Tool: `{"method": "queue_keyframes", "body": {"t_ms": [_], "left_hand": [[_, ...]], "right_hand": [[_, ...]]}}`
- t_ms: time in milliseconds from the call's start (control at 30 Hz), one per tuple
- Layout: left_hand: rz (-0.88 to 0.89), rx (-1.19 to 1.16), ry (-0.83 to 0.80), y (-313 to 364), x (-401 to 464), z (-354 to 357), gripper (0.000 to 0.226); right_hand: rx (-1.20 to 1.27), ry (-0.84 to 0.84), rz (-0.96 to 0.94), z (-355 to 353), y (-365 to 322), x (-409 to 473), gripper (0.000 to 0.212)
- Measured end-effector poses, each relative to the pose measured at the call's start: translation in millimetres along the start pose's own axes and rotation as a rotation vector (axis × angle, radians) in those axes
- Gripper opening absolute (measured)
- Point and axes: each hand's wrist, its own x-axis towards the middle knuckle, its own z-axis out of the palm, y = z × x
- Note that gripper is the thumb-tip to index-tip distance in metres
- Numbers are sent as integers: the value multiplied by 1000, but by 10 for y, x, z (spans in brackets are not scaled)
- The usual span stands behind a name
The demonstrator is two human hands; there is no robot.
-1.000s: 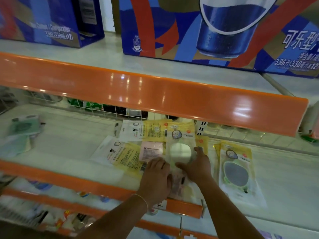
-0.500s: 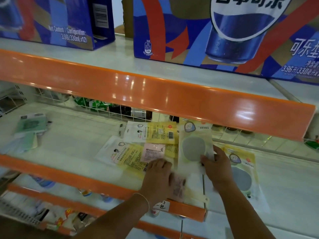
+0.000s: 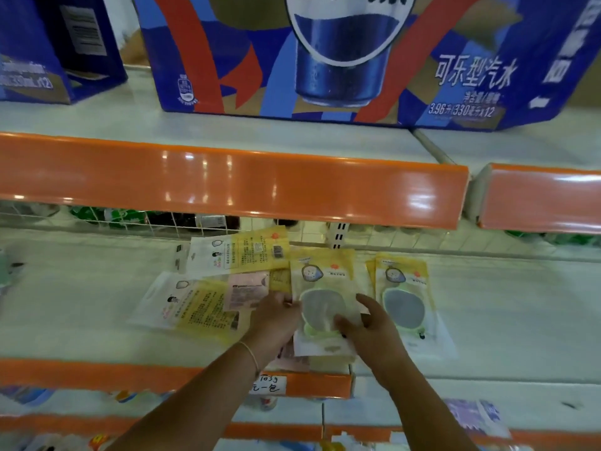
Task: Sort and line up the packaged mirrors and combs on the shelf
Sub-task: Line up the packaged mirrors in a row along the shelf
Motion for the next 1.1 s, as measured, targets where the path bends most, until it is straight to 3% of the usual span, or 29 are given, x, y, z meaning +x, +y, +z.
{"method": "queue_keyframes", "body": {"t_ms": [67,233,400,567,733,867,1000,1100], "left_hand": [[54,57,-3,49,-23,118,10],[201,177,-130,210,-49,370,23],[397,339,-155,243,-106,448,26],[519,507,-128,136,-95,406,36],[560,632,-78,56,-56,294,36],[568,673,-50,4,-37,210,37],[588,680,8,-76,-57,124,35],[600,784,85,-164,-56,18,32]], "right_hand": [[-53,20,-12,-122,10,-53,71],[-52,180,-17,-524,132,-84,65],[-149,340,25,-899,246,-56,64],[-388,345,33,-1057,238,12,67],[-618,349,39,-1081,241,96,41],[-861,432,96,-1003,250,70,42],[-769,563,-131,-697,147,6,38],[-720,469,-397,-307,77,-25,25]]}}
